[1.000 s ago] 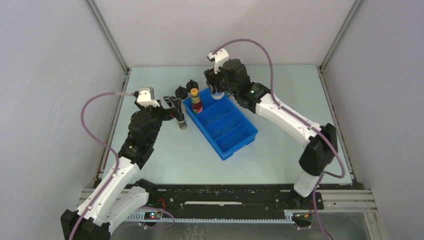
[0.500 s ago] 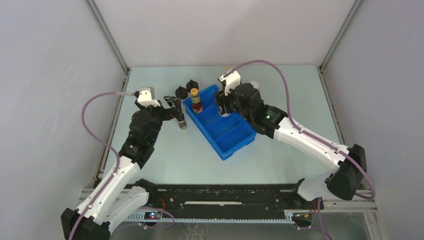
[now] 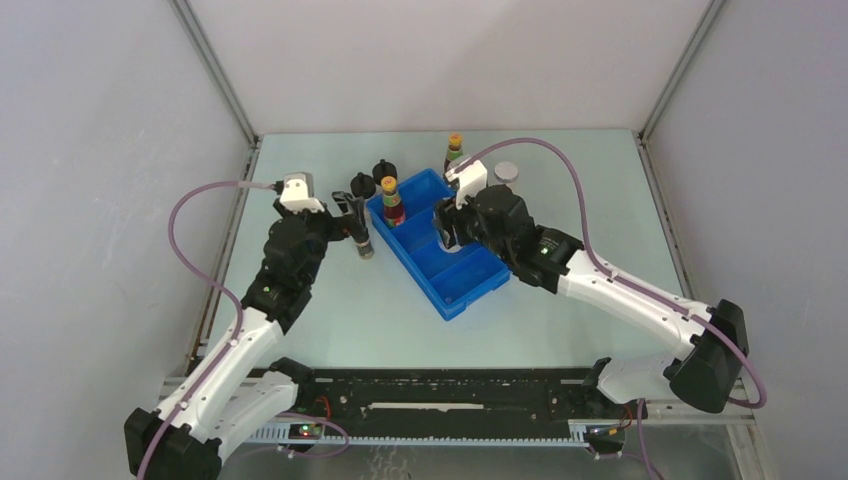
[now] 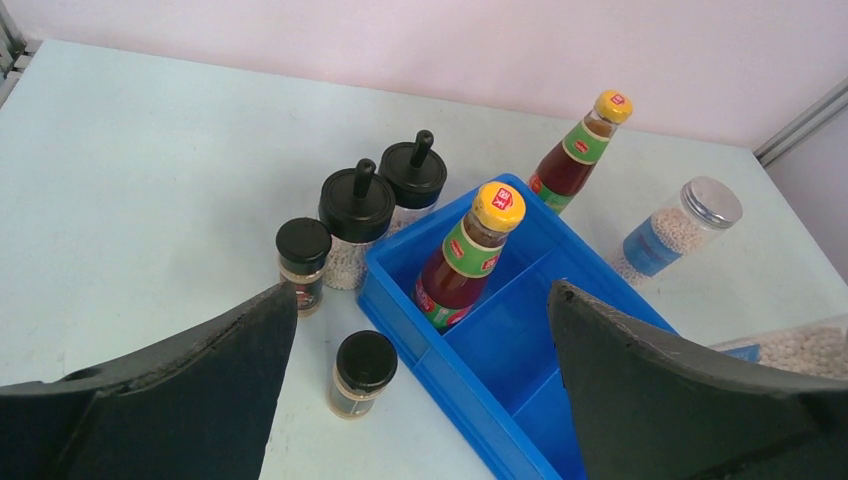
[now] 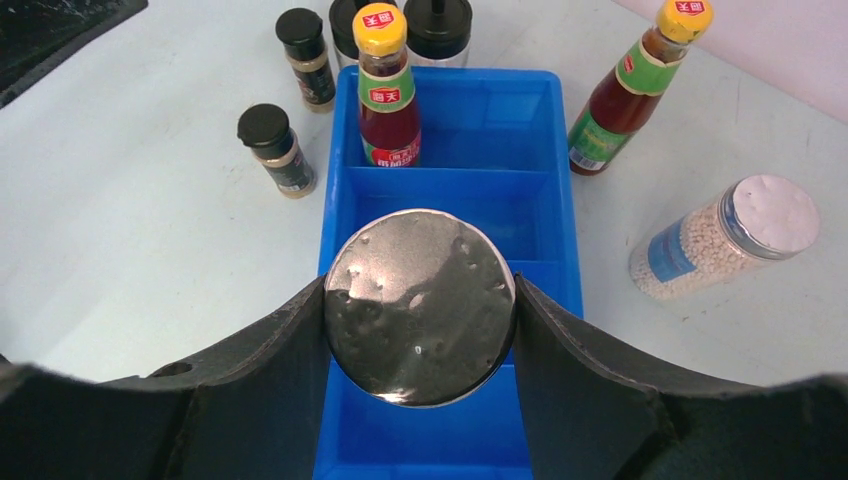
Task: Organize the condiment bottles
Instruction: Place the bottle in the storage box.
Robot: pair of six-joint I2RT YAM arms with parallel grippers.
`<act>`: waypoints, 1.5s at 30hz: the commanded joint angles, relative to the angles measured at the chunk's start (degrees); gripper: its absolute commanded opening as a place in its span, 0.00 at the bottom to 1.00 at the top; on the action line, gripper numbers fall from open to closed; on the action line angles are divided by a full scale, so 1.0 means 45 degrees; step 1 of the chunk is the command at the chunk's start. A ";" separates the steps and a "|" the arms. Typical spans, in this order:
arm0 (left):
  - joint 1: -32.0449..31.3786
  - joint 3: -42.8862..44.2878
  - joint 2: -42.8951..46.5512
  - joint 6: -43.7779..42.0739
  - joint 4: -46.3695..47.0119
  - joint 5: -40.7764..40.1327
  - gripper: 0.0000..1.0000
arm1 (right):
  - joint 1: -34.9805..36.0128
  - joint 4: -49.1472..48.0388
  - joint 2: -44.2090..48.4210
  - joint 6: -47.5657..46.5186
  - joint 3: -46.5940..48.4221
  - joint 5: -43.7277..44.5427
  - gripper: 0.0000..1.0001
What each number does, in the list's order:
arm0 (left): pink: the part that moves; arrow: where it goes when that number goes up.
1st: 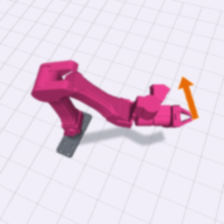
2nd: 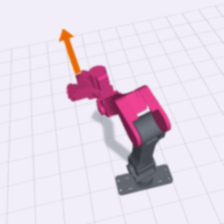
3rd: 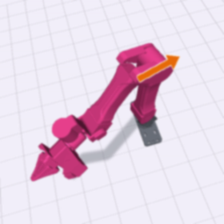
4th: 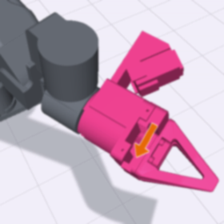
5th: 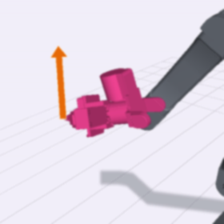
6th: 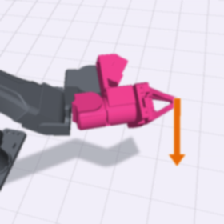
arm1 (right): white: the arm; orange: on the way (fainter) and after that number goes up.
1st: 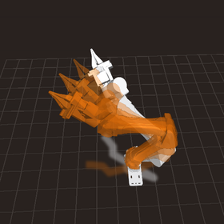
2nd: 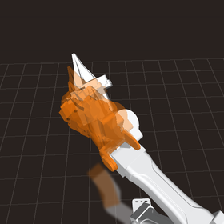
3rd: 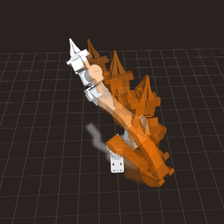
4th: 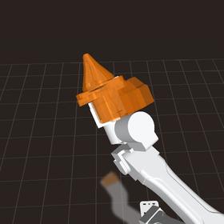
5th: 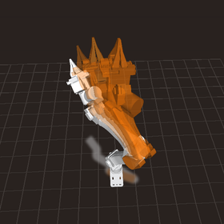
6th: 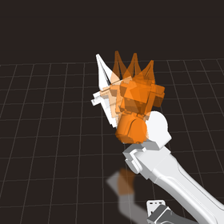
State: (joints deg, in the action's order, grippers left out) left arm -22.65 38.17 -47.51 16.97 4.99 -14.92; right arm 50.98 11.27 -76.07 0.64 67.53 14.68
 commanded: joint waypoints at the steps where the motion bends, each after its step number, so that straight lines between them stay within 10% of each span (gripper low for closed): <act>1: -0.0073 -0.0120 -0.0096 -0.0173 0.0159 -0.0333 1.00 | 0.0128 -0.1170 0.0753 0.0390 -0.0034 -0.0060 0.00; 45: -0.0063 0.0144 -0.0266 -0.0158 0.0121 -0.0438 1.00 | 0.0219 -0.2835 -0.2043 0.1143 -0.0181 -0.1499 0.00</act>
State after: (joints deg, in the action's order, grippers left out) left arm -22.65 38.17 -49.15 16.97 4.95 -16.29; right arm 51.79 5.45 -85.58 4.62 66.04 8.32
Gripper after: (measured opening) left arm 0.996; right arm 0.676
